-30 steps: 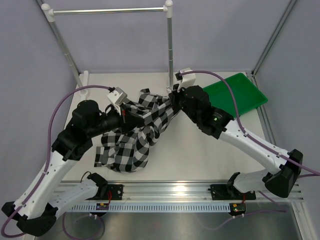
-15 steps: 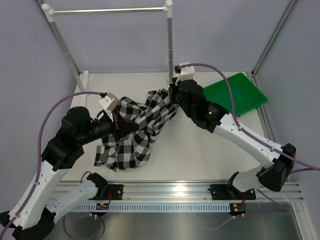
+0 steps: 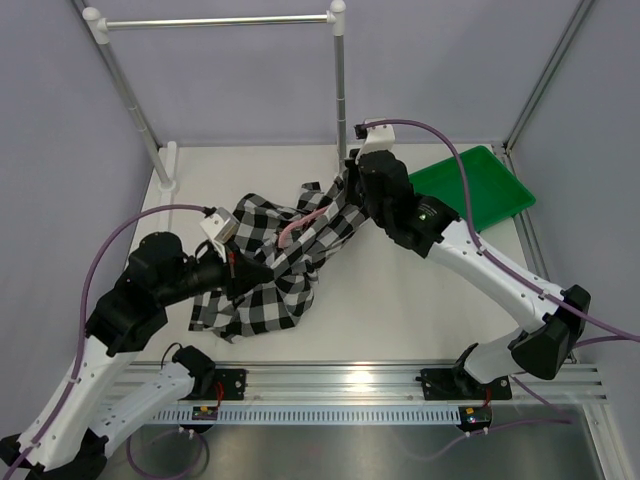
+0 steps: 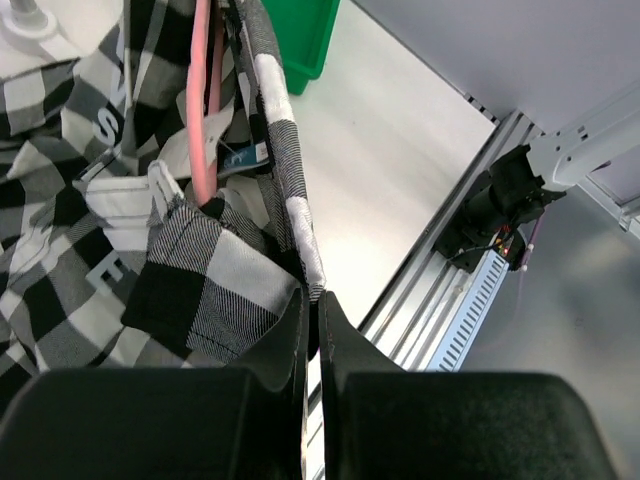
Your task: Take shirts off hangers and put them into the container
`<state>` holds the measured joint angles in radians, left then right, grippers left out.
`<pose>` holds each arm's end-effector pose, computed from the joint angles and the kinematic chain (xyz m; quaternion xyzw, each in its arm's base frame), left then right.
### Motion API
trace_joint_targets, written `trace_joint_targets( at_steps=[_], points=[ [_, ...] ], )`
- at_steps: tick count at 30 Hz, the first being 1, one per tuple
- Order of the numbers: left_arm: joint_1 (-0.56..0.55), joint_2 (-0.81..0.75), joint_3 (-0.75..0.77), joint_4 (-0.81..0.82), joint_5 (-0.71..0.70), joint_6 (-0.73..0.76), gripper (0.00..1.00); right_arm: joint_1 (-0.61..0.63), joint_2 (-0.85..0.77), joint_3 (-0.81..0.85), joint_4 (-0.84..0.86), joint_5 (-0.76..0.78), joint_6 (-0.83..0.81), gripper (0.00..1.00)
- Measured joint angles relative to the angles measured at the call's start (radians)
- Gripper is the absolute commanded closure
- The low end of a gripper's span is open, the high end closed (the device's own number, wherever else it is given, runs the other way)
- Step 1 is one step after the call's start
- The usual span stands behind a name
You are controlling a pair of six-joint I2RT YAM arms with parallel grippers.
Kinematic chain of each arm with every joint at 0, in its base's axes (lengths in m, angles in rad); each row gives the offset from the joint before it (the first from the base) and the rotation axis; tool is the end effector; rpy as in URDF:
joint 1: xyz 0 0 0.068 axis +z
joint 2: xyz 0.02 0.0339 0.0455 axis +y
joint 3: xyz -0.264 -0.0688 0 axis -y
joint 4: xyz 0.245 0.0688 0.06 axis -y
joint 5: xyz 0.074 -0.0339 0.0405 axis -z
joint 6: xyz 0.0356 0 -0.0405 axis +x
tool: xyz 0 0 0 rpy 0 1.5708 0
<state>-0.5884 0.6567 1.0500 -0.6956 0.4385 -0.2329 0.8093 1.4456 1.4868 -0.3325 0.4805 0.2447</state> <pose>0.0878 -0.0767 0.3924 0.2659 0.7511 -0.3915 0.4604 0.2399 0.2278 0.4152 -0.0806 0.7879 0.1266 0.5972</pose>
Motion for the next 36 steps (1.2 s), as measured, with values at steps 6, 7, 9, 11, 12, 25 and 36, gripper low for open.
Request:
trace_joint_targets(
  at_steps=[6,7,9,11,12,25,36],
  points=[
    [0.0,-0.034,-0.066,-0.031,0.001,0.0,1.0,-0.012,0.0,0.0,-0.011,-0.001,0.006,1.0],
    [0.0,-0.037,-0.074,-0.033,0.001,0.0,1.0,-0.013,0.0,0.0,-0.012,-0.001,0.006,1.0],
    [0.0,-0.042,-0.088,-0.034,0.001,0.0,1.0,-0.013,-0.001,0.0,-0.013,-0.002,0.006,1.0],
    [0.0,-0.047,-0.102,-0.031,0.001,0.0,1.0,-0.013,-0.005,0.0,-0.013,-0.008,0.006,1.0],
    [0.0,-0.047,-0.112,-0.025,0.001,0.0,1.0,-0.014,-0.008,0.0,-0.013,-0.012,0.006,1.0],
    [0.0,0.024,-0.188,0.14,0.028,-0.064,0.16,-0.048,-0.127,-0.1,0.084,-0.118,-0.026,1.0],
    [-0.001,0.132,0.089,0.137,-0.023,-0.018,0.01,-0.04,-0.131,-0.176,0.136,-0.213,-0.072,1.0]
  ],
)
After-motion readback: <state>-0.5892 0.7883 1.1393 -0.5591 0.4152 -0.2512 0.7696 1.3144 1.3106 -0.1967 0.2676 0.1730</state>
